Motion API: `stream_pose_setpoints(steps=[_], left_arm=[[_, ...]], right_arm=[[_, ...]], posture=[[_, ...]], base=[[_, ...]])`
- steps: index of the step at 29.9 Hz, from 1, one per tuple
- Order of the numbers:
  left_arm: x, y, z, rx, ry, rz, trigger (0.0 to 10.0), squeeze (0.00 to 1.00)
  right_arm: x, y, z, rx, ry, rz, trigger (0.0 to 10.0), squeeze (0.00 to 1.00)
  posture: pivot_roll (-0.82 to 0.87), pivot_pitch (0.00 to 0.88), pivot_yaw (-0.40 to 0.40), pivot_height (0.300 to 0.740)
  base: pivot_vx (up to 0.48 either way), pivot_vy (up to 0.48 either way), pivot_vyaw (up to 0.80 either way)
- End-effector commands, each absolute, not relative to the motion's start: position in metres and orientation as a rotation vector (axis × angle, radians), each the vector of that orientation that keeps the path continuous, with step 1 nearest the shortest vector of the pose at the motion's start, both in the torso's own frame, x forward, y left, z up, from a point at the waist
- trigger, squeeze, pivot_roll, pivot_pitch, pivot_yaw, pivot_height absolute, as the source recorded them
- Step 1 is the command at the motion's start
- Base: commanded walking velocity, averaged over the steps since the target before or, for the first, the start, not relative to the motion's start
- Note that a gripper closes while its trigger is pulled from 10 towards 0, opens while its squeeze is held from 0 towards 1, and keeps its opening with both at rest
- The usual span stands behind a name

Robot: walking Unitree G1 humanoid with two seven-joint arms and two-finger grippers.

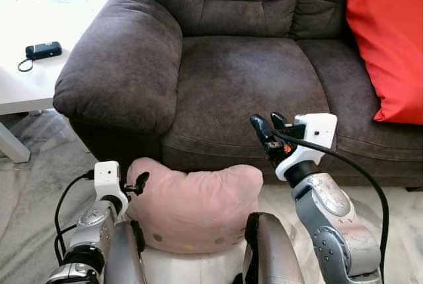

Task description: Move the pillow to the sofa from floor

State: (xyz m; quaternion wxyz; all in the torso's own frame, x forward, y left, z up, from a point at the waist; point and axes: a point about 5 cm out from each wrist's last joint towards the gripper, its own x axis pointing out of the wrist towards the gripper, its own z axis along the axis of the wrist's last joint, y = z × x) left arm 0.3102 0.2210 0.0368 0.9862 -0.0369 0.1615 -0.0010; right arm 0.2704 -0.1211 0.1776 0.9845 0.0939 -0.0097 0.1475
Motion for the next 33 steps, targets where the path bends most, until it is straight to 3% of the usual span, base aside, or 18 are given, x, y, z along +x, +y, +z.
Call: stream_pose_setpoints(steps=[1,8,13,26,33], left_arm=[[0.31,0.22,0.041,-0.017,0.276,0.009,10.0,0.0],[0.303,0.217,0.077,0.145,0.02,0.023,10.0,0.0],[0.281,0.216,0.107,0.225,-0.141,0.084,10.0,0.0],[0.285,0.202,0.145,0.282,-0.263,0.09,10.0,0.0],[0.289,0.201,0.156,0.283,-0.287,0.096,10.0,0.0]], right_arm=[[0.268,-0.125,0.179,0.185,-0.023,0.28,10.0,0.0],[0.275,-0.124,0.173,0.189,-0.033,0.27,10.0,0.0],[0.277,-0.131,0.165,0.178,-0.041,0.236,10.0,0.0],[0.282,-0.129,0.16,0.173,-0.077,0.236,10.0,0.0],[0.287,-0.122,0.162,0.186,-0.089,0.263,10.0,0.0]], posture=[[-0.02,0.119,-0.091,0.487],[0.01,0.065,-0.085,0.487],[0.02,0.025,-0.071,0.487],[0.04,0.0,-0.054,0.487],[0.05,0.0,-0.055,0.487]], base=[[0.0,0.0,0.0],[0.0,0.0,0.0],[0.0,0.0,0.0],[0.0,0.0,0.0],[0.287,0.0,0.0]])
